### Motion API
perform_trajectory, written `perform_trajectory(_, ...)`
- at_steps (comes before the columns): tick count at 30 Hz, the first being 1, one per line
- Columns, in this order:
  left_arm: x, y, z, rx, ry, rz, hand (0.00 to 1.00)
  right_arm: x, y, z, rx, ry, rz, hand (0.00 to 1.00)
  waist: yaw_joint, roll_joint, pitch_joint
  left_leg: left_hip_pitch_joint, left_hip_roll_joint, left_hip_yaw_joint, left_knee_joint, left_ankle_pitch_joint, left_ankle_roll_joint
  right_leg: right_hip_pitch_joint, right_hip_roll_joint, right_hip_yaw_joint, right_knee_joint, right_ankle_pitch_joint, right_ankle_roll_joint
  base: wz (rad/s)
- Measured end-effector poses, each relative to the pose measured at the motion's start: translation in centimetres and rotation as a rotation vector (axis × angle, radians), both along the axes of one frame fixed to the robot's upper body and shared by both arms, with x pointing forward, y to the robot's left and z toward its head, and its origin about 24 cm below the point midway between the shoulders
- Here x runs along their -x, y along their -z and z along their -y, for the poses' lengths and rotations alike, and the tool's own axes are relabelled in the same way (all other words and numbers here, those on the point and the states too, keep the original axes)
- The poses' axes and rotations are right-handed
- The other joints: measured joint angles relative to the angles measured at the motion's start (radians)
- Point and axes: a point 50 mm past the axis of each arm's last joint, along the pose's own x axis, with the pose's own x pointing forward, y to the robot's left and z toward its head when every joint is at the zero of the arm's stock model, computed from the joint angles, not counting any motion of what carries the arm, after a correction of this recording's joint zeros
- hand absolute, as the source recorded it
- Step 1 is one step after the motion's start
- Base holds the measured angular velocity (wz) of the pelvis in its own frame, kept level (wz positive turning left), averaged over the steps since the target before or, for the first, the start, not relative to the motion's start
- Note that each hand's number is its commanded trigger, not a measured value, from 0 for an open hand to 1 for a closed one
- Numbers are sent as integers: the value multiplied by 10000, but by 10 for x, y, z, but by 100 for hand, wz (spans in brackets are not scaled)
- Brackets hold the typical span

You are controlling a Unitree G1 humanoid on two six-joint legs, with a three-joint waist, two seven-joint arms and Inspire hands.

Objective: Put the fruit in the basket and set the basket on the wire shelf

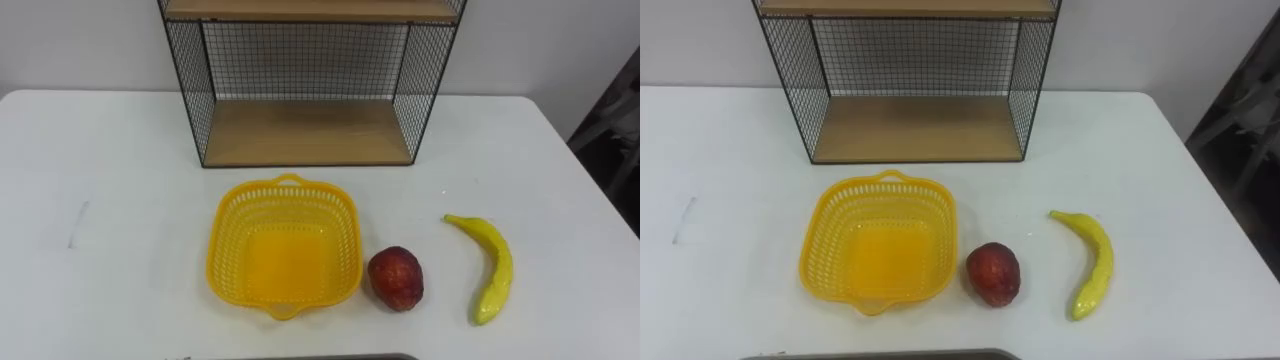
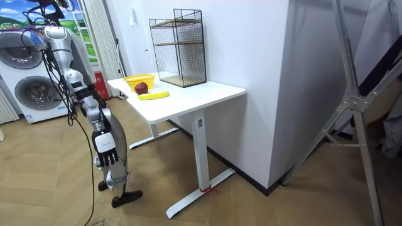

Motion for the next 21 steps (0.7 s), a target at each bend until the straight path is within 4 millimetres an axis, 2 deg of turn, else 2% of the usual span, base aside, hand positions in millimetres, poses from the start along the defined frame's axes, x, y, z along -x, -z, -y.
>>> perform_trajectory(12,2,0,0,31,-117,-49,0,-4,0,0,77,79,245,0,27,2,6,-23,0,15,-31,-4,4,-41,12,24,0,-1,1,0)
perform_trajectory(18,2,0,-2,-35,-251,-61,0,-8,0,3,466,1373,821,0,70,8,4,-53,1,86,-100,-4,4,-205,28,86,149,-25,4,-5)
perform_trajectory(21,3,0,-4,-219,-401,-15,0,-11,-1,5,766,3313,1424,0,20,-8,3,-35,2,76,-89,-4,4,-184,29,92,119,-25,4,0)
